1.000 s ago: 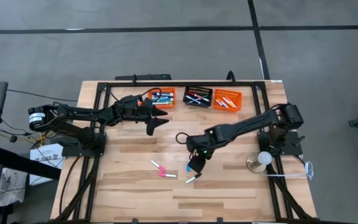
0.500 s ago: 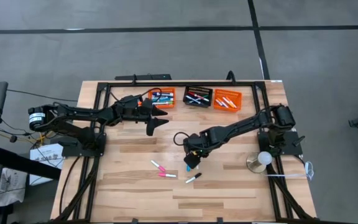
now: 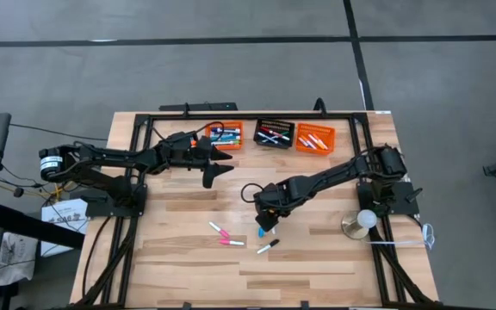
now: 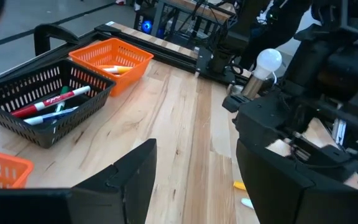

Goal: Pick & Place Markers
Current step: Put the small yellow highlighter pen into the right orange bin

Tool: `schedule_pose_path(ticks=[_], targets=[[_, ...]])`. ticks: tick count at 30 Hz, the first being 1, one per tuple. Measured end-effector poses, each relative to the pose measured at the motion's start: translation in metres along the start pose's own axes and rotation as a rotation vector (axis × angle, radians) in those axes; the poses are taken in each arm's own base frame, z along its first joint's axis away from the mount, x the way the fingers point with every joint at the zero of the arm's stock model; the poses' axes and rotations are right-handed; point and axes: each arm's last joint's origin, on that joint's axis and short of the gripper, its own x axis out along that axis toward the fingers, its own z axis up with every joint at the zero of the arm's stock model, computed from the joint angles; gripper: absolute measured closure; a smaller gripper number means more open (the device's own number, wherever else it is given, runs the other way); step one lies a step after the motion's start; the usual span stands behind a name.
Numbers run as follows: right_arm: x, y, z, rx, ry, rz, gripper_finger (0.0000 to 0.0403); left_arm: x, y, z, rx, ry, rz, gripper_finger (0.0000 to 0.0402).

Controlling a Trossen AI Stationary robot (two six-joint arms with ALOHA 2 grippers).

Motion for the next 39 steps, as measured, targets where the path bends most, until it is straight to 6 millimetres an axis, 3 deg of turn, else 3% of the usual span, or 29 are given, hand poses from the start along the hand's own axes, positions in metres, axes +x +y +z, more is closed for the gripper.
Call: schedule_pose_path(ticks=[10,18,26,31,39], targets=[[0.024,-0.002,-0.003,0.036,0.028,-0.080,0.0159,-0.005,-0.006,0.007,0.029,-0.031,-0.095,0.0181],[0.026,-0.002,-0.005,0.033,0.031,-0.100,0.0162,-0.050,-0.024,0.028,0.076,-0.207,-0.162,0.0181],[0.026,-0.006,-0.003,-0.072,0.058,-0.113,0.0203,-0.075,-0.025,0.007,0.055,-0.230,-0.164,0.0181],[0.026,-0.008,-0.002,-0.208,0.085,-0.108,0.0223,-0.075,-0.022,-0.010,0.005,-0.182,-0.158,0.0181],[0.025,-0.014,0.002,-0.342,0.129,-0.113,0.0262,-0.075,-0.020,-0.019,-0.011,-0.162,-0.155,0.0181]])
